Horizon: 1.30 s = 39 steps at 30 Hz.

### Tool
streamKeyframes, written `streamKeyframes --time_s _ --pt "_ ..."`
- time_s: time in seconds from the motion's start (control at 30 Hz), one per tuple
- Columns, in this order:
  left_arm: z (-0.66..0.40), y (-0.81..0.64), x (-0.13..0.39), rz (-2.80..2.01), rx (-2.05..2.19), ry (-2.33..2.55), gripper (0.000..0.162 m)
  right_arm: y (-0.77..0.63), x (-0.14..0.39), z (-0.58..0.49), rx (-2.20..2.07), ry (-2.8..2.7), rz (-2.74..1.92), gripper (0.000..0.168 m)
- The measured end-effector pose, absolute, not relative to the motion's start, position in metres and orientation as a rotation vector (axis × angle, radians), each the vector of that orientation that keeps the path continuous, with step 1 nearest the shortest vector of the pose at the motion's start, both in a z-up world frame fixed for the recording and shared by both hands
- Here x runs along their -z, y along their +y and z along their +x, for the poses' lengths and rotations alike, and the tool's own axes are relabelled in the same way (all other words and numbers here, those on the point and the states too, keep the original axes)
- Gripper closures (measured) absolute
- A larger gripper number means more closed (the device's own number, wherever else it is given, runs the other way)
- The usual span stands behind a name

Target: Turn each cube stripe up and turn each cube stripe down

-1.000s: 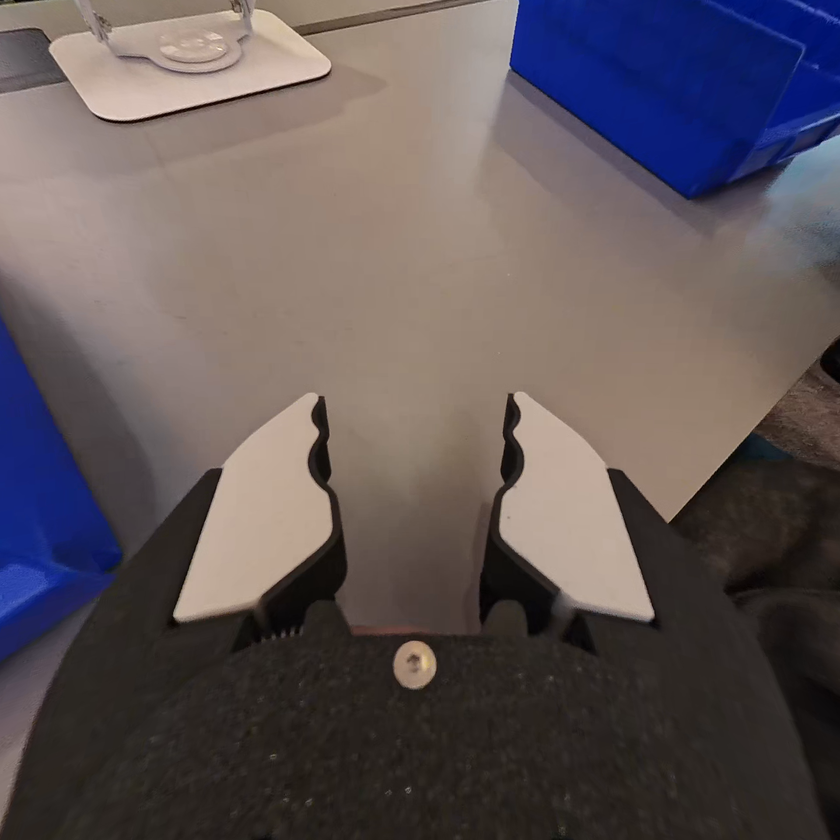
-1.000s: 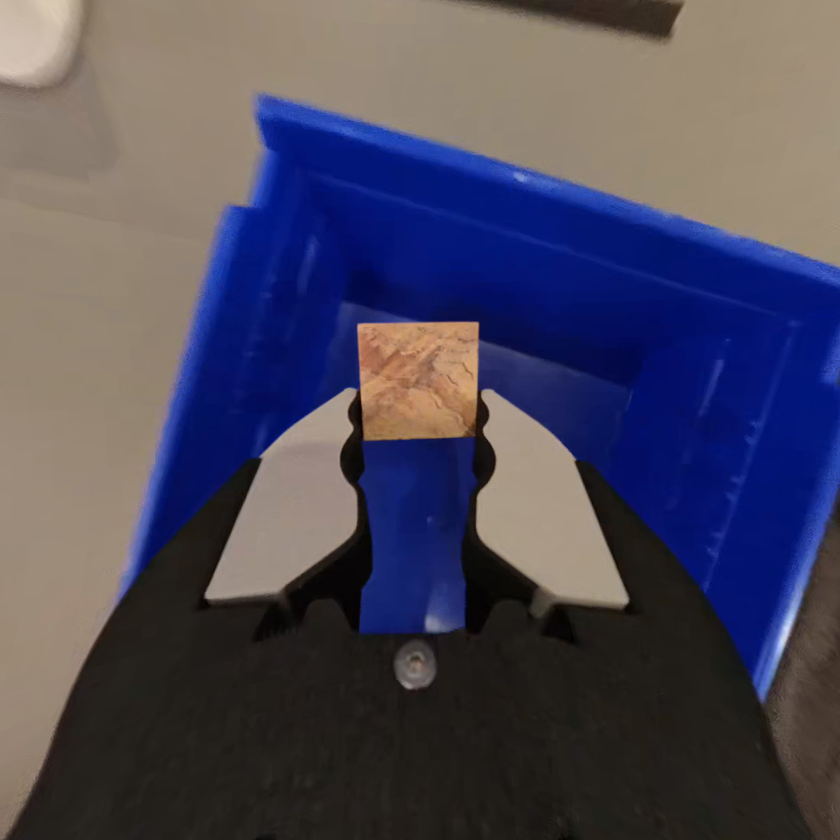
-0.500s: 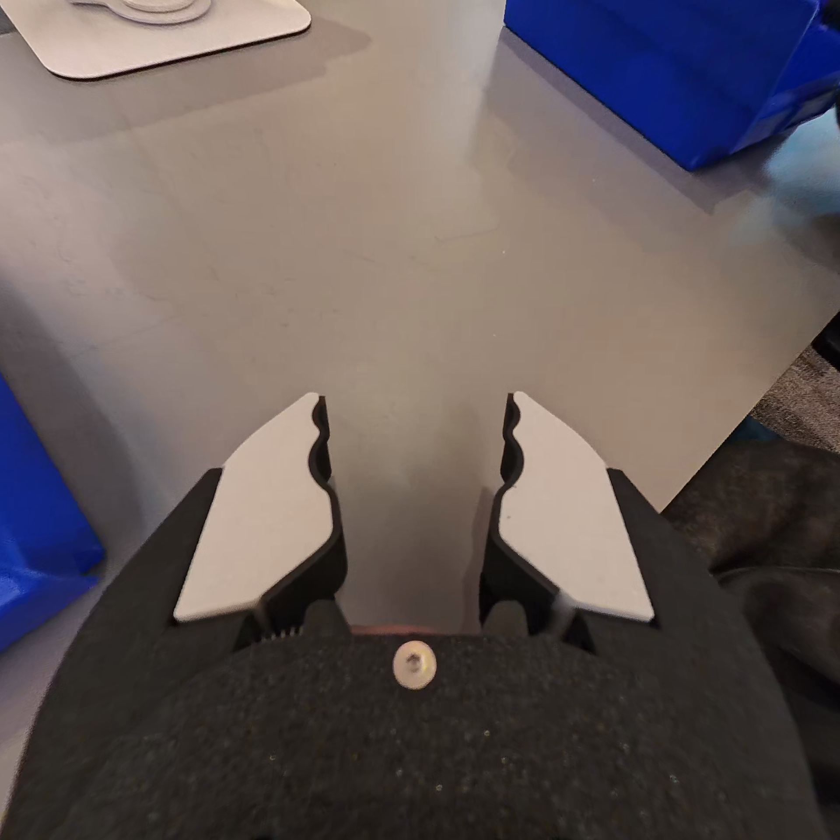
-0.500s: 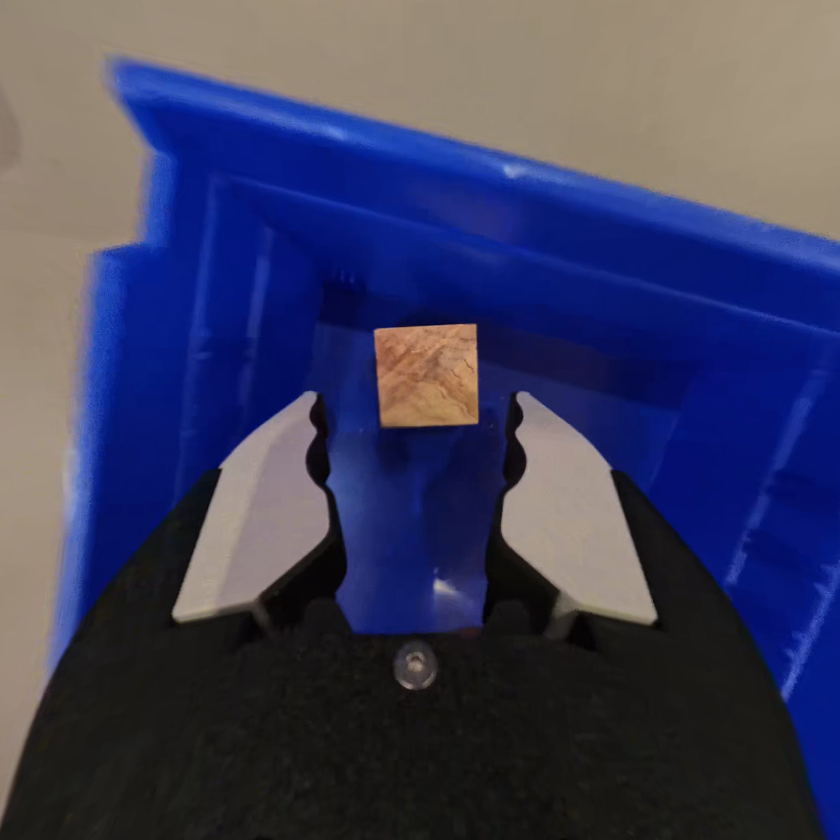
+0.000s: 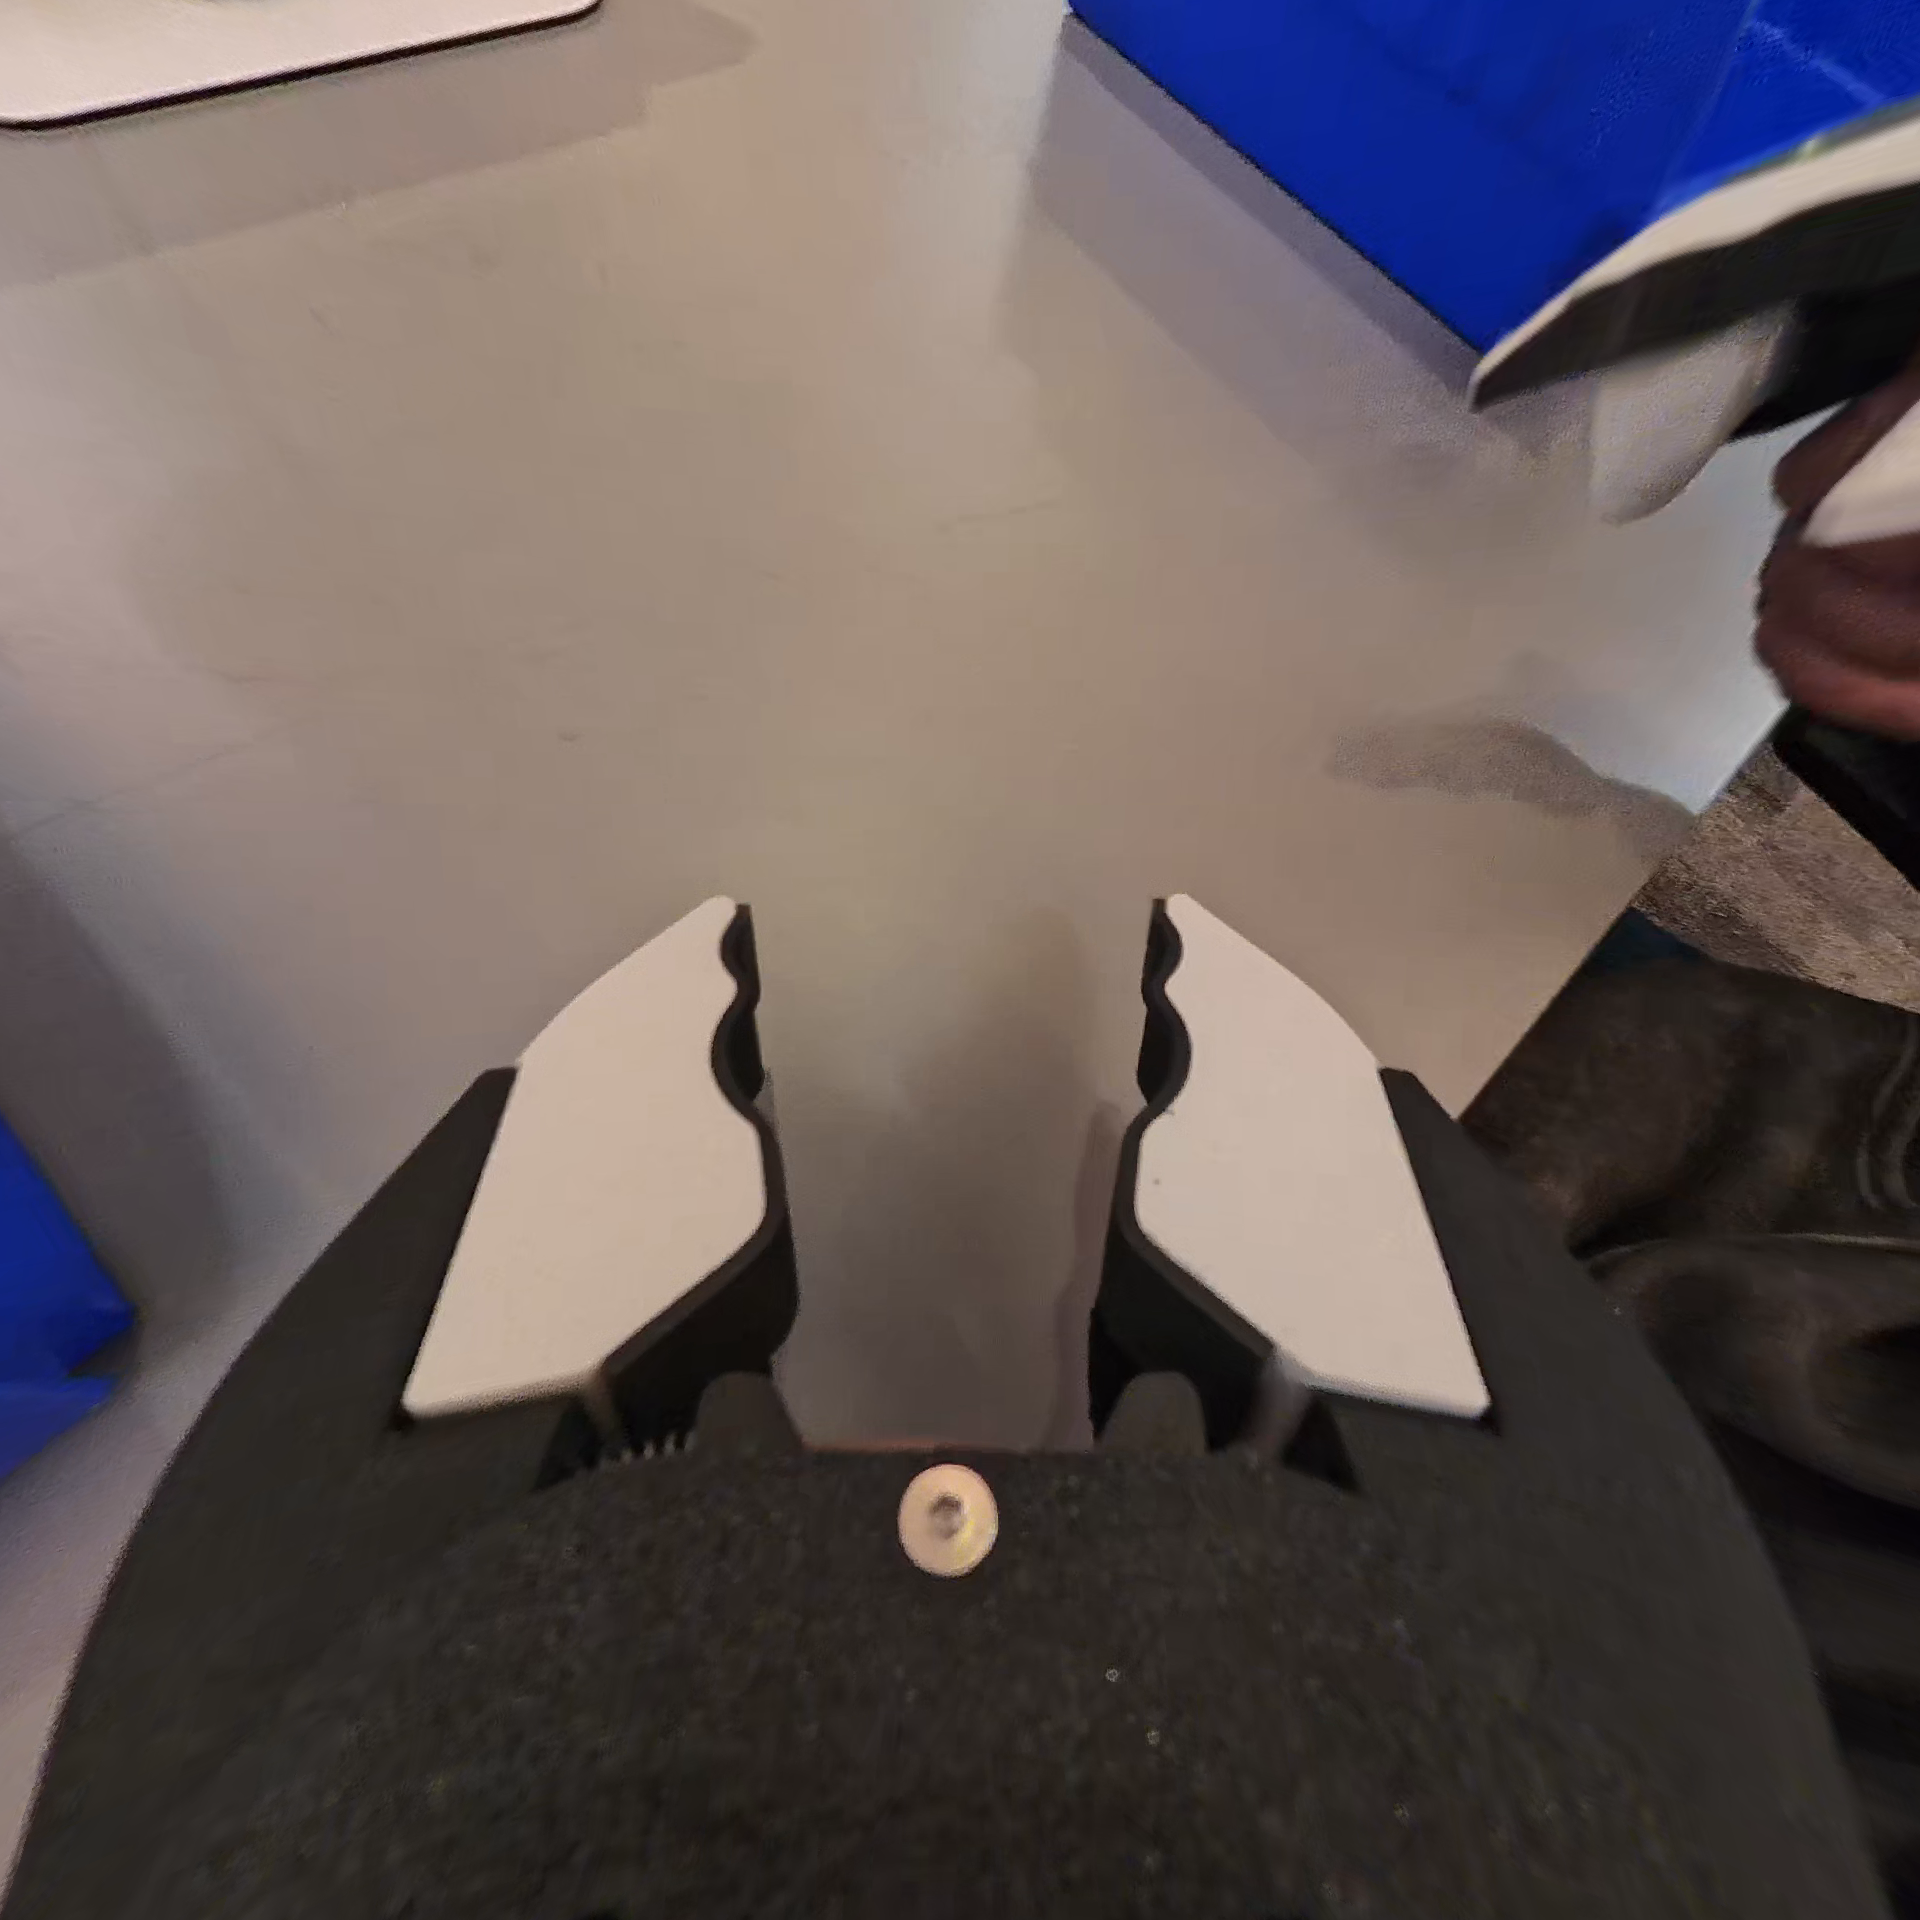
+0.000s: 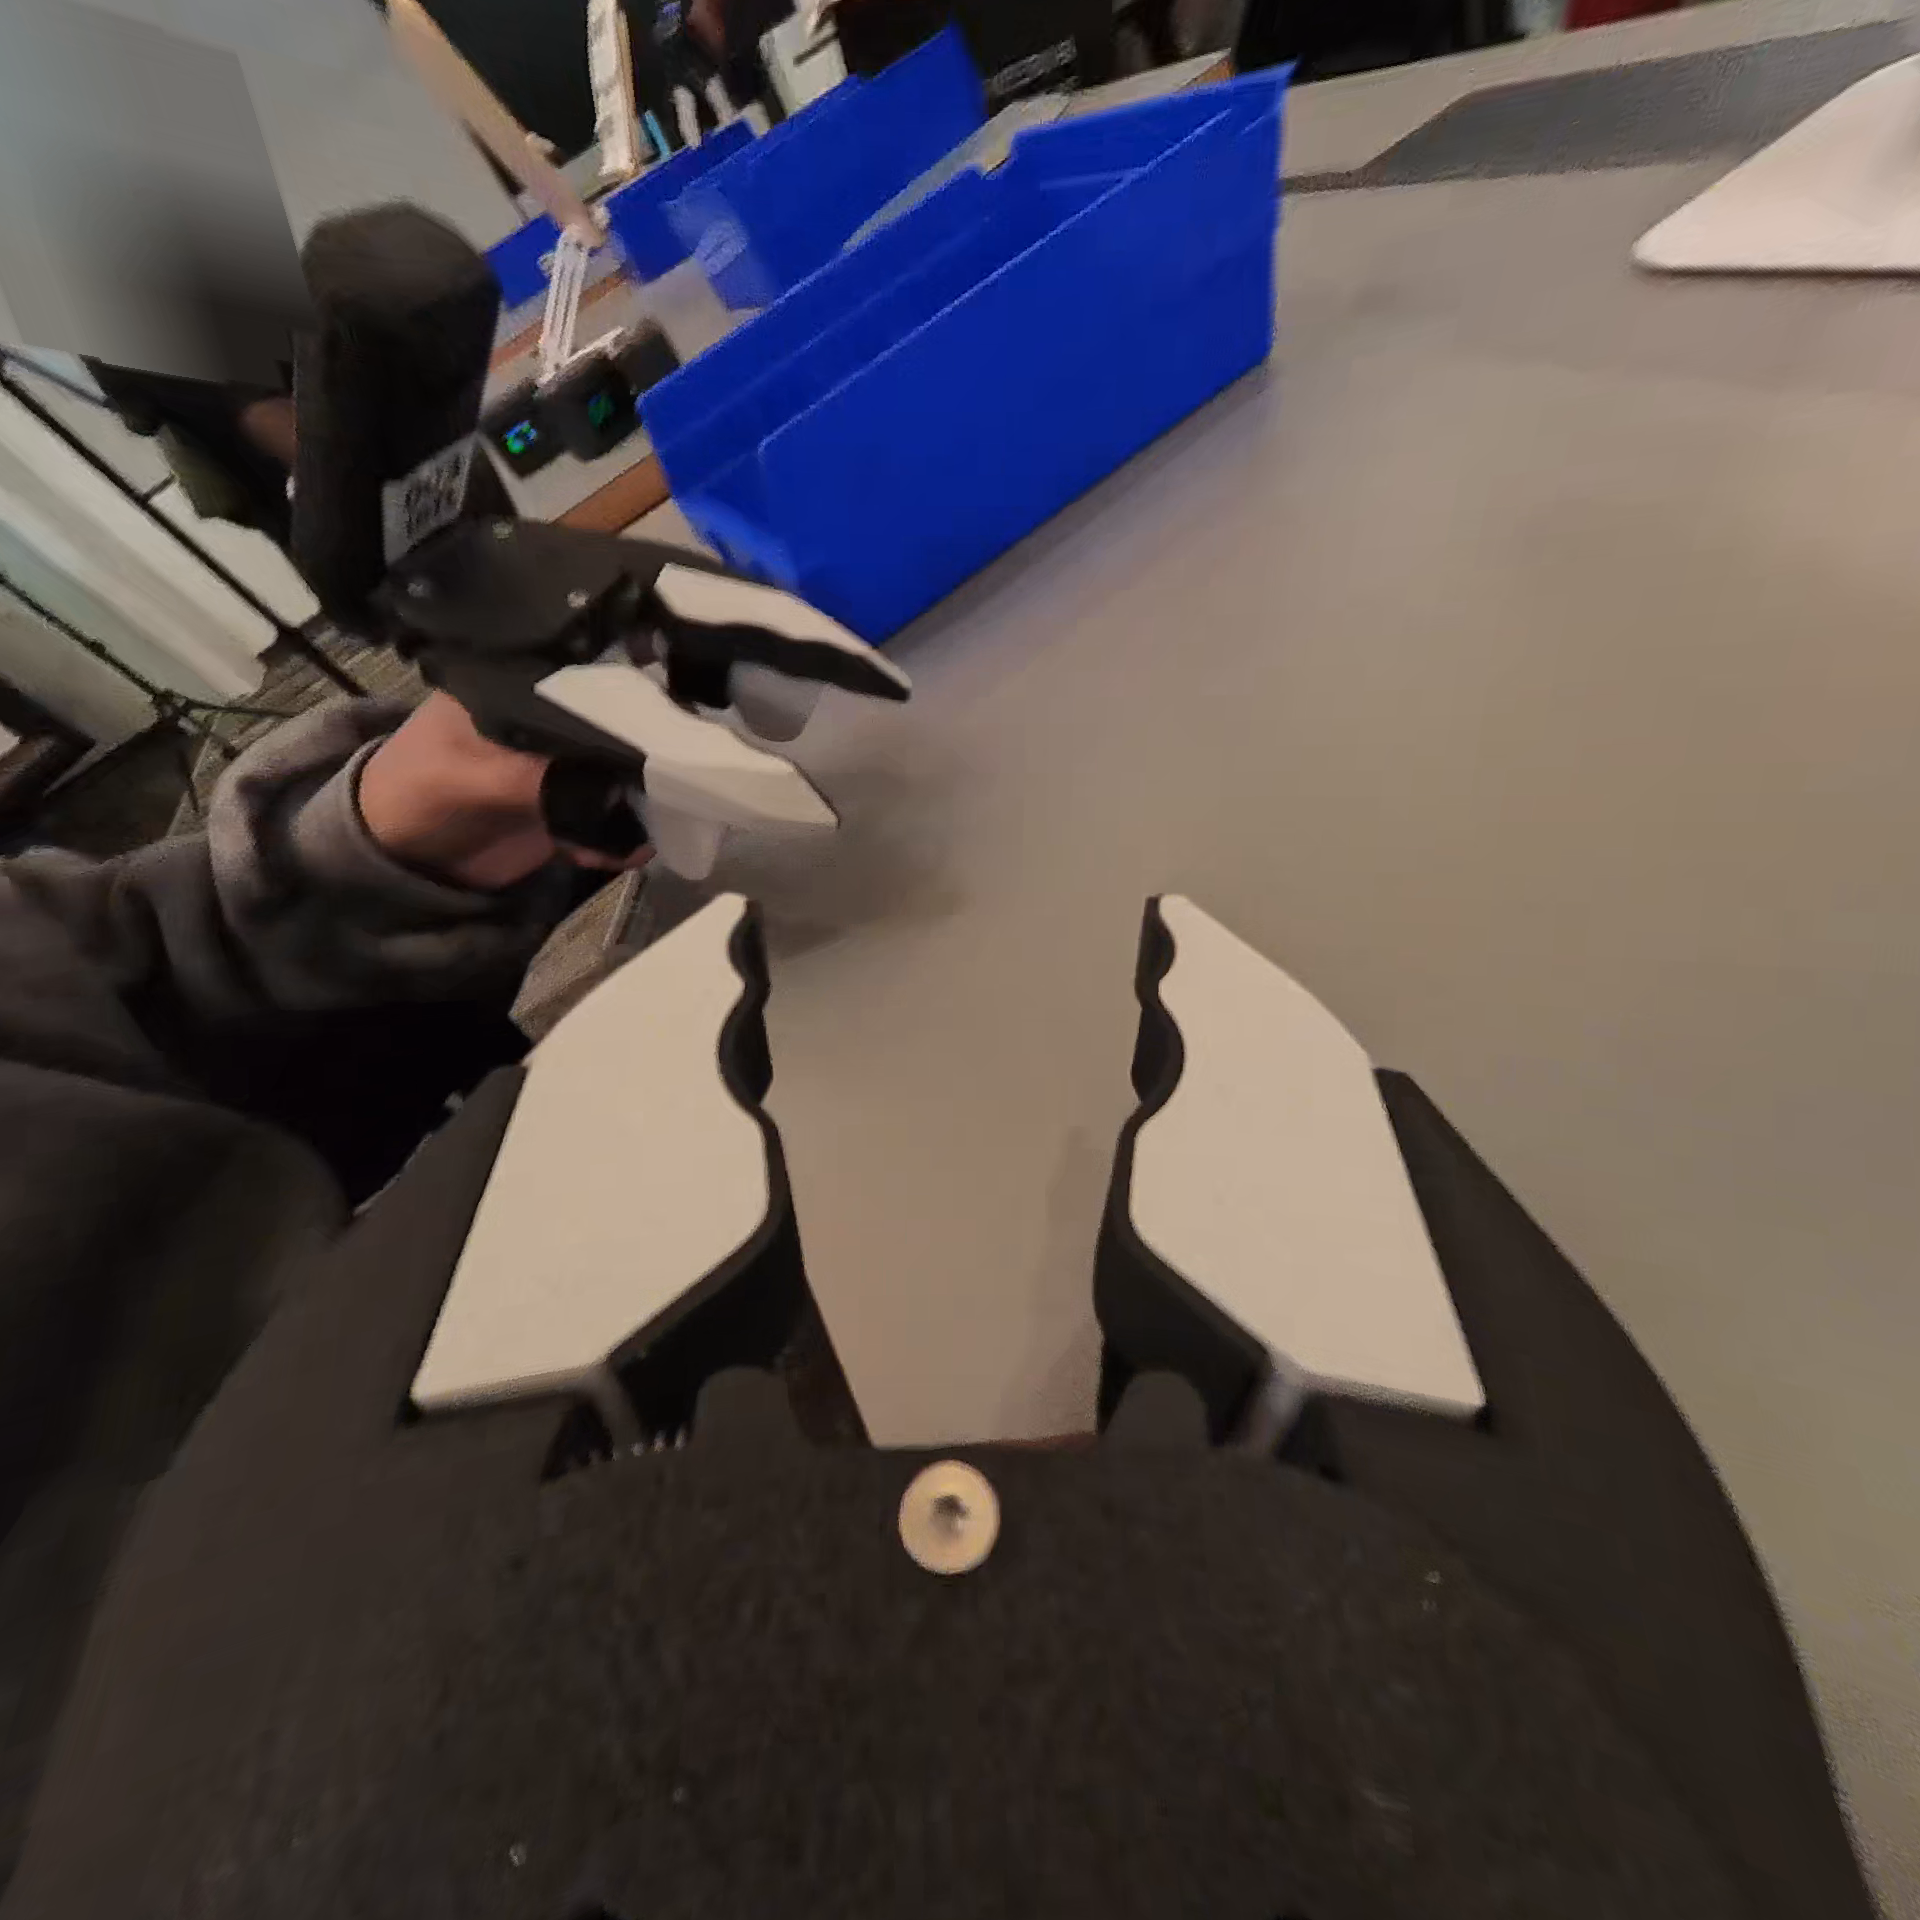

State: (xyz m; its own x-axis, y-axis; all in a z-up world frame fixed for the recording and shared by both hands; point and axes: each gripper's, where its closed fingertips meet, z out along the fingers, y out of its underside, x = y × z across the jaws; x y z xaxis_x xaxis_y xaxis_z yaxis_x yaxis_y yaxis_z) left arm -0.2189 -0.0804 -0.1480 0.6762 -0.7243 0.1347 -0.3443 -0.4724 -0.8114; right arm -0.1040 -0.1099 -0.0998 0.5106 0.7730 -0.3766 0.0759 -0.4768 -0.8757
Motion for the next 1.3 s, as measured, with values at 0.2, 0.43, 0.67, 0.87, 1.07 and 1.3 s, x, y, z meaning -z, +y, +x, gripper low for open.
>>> streamKeyframes --time_s 0.2,0.43,0.67,0.87,1.07,1.3 --pt "-0.257 -0.086 0.084 -1.901 0.589 0.964 0.09 -0.117 0.108 -0.111 -1.0 -0.781 -1.921 0.103" --pt "-0.403 -0.005 0.061 -1.996 0.084 1.321 0.094 -0.112 0.11 -0.104 -1.12 -0.71 -1.949 0.104" --pt "-0.407 0.028 0.131 -2.125 0.131 1.794 0.091 -0.114 0.12 -0.109 -1.087 -0.748 -1.99 0.104" --pt "-0.404 0.031 0.17 -2.205 0.013 2.012 0.091 -0.113 0.122 -0.108 -1.149 -0.713 -2.007 0.105" --pt "-0.395 0.03 0.174 -2.156 0.059 2.041 0.117 -0.114 0.122 -0.108 -1.154 -0.727 -2.008 0.105" --pt "-0.415 0.038 0.114 -2.127 0.161 1.697 0.117 -0.113 0.118 -0.102 -1.133 -0.72 -2.002 0.107"
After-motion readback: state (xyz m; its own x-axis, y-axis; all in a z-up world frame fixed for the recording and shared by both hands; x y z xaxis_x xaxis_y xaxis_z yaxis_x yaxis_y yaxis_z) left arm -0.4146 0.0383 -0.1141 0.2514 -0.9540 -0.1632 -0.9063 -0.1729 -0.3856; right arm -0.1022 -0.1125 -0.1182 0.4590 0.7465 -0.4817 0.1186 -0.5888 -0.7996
